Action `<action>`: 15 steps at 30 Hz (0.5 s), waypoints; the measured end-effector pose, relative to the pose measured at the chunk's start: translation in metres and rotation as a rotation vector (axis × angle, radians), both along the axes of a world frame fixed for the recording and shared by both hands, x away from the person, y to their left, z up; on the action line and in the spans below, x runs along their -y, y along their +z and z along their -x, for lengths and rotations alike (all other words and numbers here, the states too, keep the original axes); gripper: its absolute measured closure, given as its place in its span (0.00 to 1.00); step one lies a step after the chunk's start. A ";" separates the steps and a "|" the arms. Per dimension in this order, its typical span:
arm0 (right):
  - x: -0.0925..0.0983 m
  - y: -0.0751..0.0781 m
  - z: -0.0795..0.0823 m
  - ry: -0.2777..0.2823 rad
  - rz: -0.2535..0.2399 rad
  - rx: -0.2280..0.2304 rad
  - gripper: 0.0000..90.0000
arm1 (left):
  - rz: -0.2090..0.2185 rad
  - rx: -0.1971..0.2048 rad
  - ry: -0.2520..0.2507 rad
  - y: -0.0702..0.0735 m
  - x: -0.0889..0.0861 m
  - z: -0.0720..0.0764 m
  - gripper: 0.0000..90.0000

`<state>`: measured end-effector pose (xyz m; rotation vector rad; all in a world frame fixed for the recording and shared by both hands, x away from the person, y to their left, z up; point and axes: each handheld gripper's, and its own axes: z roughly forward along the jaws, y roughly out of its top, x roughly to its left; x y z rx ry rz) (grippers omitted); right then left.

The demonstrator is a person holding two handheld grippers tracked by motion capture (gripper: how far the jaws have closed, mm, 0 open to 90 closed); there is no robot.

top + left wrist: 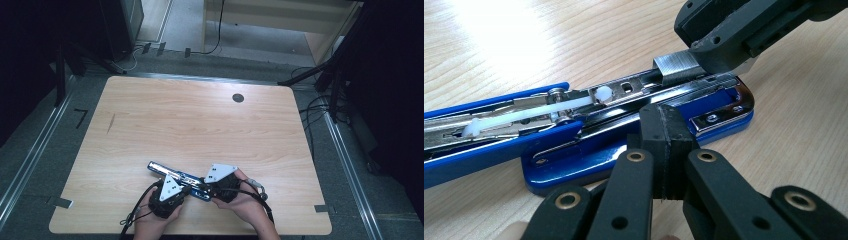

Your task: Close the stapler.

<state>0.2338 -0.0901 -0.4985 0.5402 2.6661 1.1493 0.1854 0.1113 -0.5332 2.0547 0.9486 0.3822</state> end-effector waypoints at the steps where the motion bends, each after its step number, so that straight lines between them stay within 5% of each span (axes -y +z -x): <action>1: 0.000 0.000 0.000 0.000 -0.001 -0.001 0.89 | 0.000 0.000 0.001 0.000 0.000 0.000 1.00; 15: -0.001 0.000 0.001 0.019 0.003 0.009 0.89 | 0.000 0.000 0.001 0.000 0.000 0.000 1.00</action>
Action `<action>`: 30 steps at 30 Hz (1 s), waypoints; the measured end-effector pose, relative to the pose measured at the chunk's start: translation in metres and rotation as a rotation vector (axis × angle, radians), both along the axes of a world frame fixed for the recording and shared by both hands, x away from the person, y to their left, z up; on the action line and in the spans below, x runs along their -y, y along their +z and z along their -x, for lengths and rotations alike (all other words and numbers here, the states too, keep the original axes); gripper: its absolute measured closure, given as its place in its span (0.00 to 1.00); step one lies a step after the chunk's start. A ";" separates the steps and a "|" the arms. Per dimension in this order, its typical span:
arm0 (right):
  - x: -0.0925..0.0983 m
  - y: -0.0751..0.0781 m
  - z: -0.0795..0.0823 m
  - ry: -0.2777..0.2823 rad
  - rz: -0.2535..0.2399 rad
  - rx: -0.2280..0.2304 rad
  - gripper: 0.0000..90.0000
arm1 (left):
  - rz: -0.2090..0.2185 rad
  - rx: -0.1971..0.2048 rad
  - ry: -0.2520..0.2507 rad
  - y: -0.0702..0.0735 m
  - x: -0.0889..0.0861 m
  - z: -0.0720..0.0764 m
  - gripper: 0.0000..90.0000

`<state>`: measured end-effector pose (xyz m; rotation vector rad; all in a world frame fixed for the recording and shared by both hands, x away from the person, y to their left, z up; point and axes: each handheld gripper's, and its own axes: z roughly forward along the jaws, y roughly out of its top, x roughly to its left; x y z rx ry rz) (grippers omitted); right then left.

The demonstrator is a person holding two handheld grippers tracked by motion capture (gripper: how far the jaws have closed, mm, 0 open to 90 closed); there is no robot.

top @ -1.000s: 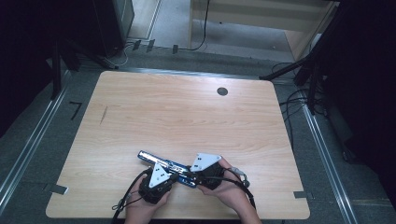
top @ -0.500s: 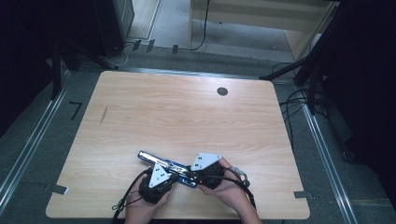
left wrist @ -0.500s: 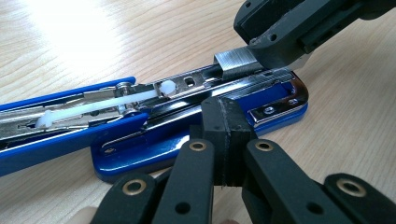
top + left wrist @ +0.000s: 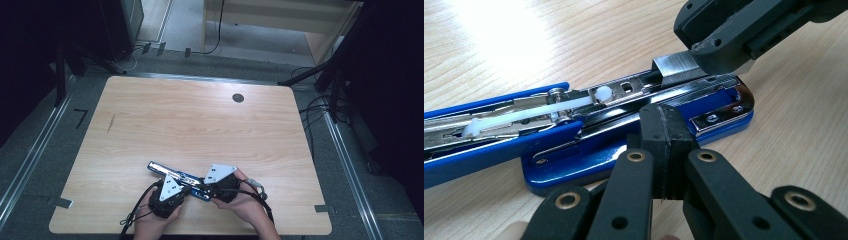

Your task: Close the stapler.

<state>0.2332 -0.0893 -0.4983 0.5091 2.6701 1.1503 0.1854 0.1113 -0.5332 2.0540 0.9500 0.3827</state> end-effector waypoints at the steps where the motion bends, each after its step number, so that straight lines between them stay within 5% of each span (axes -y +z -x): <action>1: 0.000 0.000 0.000 -0.001 0.001 0.001 0.89 | 0.000 0.000 0.000 0.000 0.000 0.000 1.00; 23: 0.000 -0.003 -0.003 0.007 0.010 0.002 0.89 | -0.002 -0.001 -0.002 0.000 0.000 0.000 1.00; 30: 0.004 0.000 -0.004 -0.012 -0.038 -0.035 0.87 | 0.001 -0.001 0.000 0.000 0.000 0.000 1.00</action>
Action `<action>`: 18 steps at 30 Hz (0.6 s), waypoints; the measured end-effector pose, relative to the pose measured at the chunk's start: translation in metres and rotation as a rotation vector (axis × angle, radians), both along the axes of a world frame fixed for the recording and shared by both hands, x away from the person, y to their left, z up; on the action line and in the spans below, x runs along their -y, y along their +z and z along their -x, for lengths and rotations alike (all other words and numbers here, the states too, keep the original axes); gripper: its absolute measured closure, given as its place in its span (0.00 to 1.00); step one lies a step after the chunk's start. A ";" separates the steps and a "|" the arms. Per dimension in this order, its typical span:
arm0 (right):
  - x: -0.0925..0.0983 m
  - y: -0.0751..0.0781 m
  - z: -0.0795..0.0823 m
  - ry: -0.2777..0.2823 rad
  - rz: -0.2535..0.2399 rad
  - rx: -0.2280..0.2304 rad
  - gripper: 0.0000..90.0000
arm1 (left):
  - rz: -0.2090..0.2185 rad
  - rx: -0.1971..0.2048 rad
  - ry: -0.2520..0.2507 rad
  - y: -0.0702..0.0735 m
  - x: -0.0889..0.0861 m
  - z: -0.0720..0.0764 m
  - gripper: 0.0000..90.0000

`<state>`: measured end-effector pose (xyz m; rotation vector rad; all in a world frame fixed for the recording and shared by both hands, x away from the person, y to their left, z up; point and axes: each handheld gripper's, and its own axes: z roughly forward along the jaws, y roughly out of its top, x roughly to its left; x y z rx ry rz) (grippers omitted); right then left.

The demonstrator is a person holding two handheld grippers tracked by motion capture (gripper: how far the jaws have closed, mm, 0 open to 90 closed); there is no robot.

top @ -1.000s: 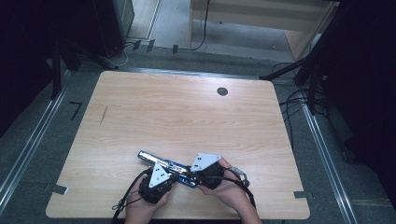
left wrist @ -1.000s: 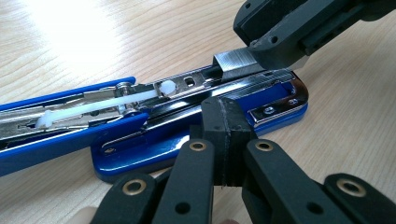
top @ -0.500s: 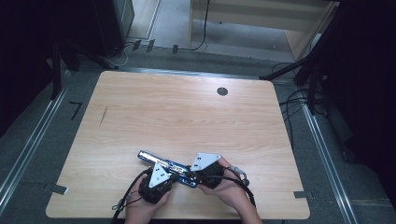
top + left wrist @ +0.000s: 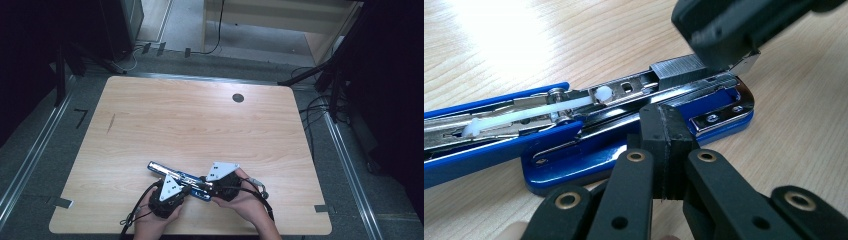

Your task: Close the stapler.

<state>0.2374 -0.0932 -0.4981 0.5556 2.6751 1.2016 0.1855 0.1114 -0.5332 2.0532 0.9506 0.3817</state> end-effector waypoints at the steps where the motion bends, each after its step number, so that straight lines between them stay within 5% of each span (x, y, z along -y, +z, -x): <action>1: 0.001 0.001 0.000 -0.006 -0.012 0.007 0.90 | 0.001 -0.001 -0.001 0.000 0.000 0.000 1.00; 6: -0.003 0.000 -0.001 -0.056 -0.049 0.014 0.98 | 0.003 0.000 0.001 0.000 0.000 0.000 1.00; 11: -0.005 -0.004 -0.002 -0.062 -0.037 -0.037 0.89 | -0.002 -0.001 -0.001 0.000 0.000 0.000 1.00; 18: 0.000 -0.007 -0.003 -0.054 -0.012 -0.049 0.87 | -0.001 -0.001 -0.001 0.000 0.000 0.000 1.00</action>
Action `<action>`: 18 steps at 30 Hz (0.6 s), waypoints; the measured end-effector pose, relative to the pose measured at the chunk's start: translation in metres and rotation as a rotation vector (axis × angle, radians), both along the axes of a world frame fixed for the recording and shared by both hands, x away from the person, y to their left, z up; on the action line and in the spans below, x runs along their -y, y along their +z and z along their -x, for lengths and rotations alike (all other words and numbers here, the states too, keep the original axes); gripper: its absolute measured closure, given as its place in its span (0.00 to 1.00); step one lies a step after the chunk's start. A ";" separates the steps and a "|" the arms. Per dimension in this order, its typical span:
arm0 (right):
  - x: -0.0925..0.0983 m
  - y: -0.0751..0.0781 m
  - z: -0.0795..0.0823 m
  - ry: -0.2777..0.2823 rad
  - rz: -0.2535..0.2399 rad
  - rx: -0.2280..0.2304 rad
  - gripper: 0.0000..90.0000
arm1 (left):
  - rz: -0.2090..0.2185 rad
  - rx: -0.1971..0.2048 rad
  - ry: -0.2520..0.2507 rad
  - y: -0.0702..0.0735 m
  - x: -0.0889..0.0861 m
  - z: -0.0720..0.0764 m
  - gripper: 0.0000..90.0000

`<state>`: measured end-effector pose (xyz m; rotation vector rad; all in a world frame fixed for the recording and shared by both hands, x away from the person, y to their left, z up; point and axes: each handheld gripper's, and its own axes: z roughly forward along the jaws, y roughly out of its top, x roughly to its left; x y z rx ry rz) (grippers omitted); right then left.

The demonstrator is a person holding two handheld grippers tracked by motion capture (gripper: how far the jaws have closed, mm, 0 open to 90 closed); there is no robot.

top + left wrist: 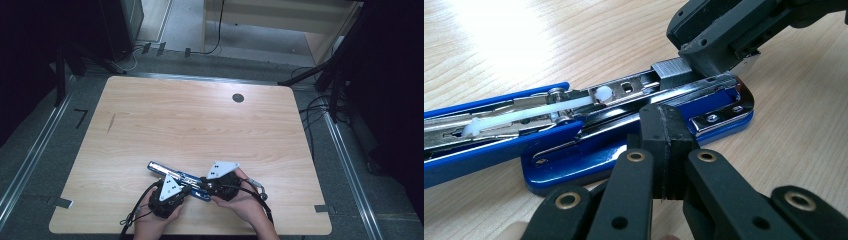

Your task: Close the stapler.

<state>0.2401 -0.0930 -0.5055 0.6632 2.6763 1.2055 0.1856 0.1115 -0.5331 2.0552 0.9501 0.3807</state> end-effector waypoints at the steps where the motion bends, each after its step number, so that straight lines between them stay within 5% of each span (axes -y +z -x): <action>1: 0.001 0.000 0.000 -0.003 -0.004 -0.013 0.88 | 0.000 0.000 0.000 0.000 0.000 0.000 1.00; 18: -0.004 0.011 0.007 0.039 0.011 0.048 0.89 | 0.002 0.001 0.001 0.000 0.000 0.000 1.00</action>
